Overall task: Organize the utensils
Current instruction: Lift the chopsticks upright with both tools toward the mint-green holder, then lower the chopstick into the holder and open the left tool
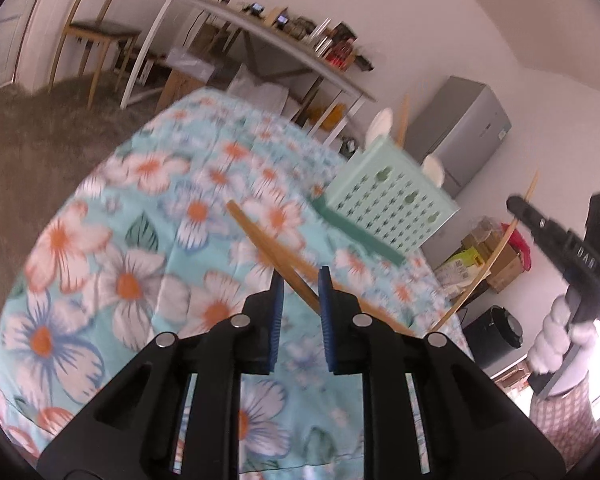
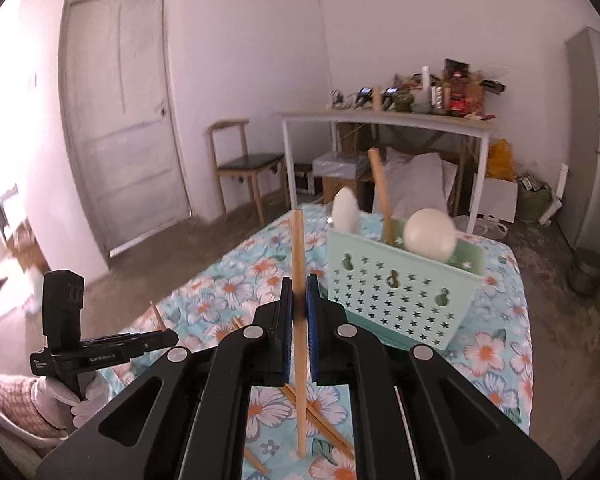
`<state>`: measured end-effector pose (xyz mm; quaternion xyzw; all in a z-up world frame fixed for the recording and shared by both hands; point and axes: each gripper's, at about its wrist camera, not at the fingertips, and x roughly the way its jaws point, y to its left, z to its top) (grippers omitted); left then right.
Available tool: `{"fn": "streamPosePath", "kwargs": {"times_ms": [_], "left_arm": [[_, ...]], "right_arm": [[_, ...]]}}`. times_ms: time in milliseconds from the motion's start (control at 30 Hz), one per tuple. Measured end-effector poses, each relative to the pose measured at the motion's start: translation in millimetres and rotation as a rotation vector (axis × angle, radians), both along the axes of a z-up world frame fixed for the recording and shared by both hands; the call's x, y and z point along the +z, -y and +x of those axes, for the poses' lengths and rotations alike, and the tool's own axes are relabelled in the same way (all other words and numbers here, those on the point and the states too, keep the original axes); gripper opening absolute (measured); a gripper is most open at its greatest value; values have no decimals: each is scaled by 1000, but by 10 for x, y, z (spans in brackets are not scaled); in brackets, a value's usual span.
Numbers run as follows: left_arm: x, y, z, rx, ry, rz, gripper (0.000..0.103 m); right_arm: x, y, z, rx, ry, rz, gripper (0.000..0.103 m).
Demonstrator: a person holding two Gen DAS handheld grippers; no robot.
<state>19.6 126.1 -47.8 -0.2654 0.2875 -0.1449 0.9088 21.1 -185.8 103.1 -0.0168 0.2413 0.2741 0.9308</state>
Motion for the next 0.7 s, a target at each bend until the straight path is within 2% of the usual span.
{"fn": "streamPosePath", "kwargs": {"times_ms": [133, 433, 700], "left_arm": [[212, 6, -45, 8, 55, -11, 11], [662, 118, -20, -39, 150, -9, 6], [1123, 146, 125, -47, 263, 0, 5]], "right_arm": [[60, 159, -114, -20, 22, 55, 7], [137, 436, -288, -54, 66, 186, 7], [212, 632, -391, -55, 94, 245, 7]]}}
